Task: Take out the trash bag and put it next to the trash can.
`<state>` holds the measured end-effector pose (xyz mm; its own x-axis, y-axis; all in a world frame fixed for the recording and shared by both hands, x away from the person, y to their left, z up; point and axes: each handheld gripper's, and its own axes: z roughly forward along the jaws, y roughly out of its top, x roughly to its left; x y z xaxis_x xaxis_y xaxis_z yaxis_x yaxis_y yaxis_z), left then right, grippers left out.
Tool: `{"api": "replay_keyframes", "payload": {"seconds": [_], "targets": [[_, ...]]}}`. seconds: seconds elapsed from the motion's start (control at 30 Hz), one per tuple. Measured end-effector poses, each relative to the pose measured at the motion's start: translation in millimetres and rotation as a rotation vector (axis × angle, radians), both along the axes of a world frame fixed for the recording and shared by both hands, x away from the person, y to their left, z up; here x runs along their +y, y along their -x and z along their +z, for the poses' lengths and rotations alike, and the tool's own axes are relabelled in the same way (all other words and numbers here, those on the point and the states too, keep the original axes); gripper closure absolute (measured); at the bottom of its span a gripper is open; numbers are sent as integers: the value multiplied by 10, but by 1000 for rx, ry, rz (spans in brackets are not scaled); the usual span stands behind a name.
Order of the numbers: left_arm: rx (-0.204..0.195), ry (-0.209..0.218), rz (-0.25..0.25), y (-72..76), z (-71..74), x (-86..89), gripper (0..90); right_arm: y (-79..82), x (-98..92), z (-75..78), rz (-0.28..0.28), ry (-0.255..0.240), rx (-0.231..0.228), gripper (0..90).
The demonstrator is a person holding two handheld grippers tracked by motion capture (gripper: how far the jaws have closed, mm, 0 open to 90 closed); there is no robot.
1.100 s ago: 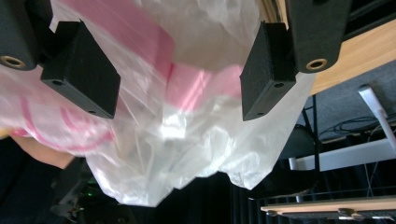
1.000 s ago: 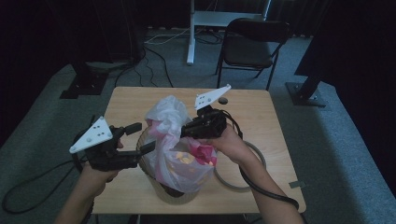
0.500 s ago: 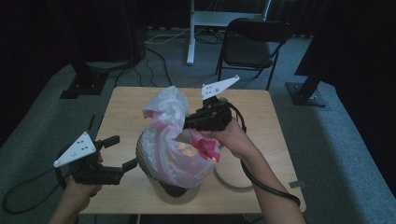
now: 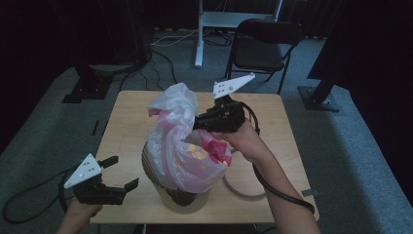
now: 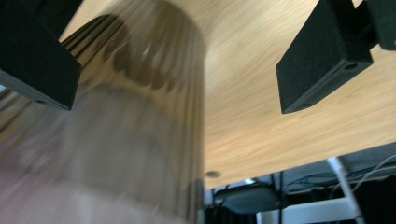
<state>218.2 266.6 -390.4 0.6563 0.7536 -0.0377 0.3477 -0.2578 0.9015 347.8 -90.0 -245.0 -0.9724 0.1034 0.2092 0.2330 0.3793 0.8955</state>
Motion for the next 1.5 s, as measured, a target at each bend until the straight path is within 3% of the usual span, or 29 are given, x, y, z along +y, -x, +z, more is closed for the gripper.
{"api": "replay_keyframes", "payload": {"seconds": [0.03, 0.1, 0.23, 0.3, 0.33, 0.37, 0.47, 0.57, 0.6, 0.7, 0.77, 0.93, 1.13, 1.33, 1.43, 1.5], "targets": [[0, 0, 0, 0, 0, 0, 1, -5, -6, 13, 3, -3, -1, 893], [50, -19, 29, -37, -193, 52, 1, -18, -23, 49, -1, -12, 0, 893], [101, -19, 80, -89, -424, 130, 1, -37, -60, 103, 1, -28, 6, 893], [90, -23, 106, -96, -478, 149, 1, -51, -86, 137, -2, -41, 8, 893], [63, -29, 170, -114, -582, 188, 1, -56, -97, 152, -3, -46, 8, 893], [72, -20, 191, -131, -631, 212, 1, -60, -107, 169, -4, -53, 11, 893], [87, -88, 241, -180, -786, 244, 1, -71, -132, 226, -8, -68, 7, 893], [135, -117, 254, -233, -969, 283, 1, -80, -157, 304, -12, -80, 8, 893], [148, -147, 266, -248, -1030, 292, 1, -84, -166, 332, -10, -89, 6, 893], [176, -155, 282, -269, -1135, 336, 1, -86, -189, 395, -12, -102, 3, 893], [224, -143, 291, -290, -1248, 403, 1, -97, -231, 484, -12, -129, 2, 893], [281, -155, 283, -318, -1365, 467, 1, -128, -322, 661, -29, -177, 1, 892], [297, -162, 298, -336, -1395, 510, 1, -181, -472, 1001, -81, -242, -16, 893], [327, -182, 300, -350, -1424, 517, 1, -271, -705, 1260, -212, -269, -58, 892], [356, -197, 295, -363, -1450, 513, 1, -370, -806, 1246, -289, -254, -60, 892], [353, -200, 299, -362, -1449, 507, 1, -454, -852, 1181, -333, -237, -48, 893]]}}
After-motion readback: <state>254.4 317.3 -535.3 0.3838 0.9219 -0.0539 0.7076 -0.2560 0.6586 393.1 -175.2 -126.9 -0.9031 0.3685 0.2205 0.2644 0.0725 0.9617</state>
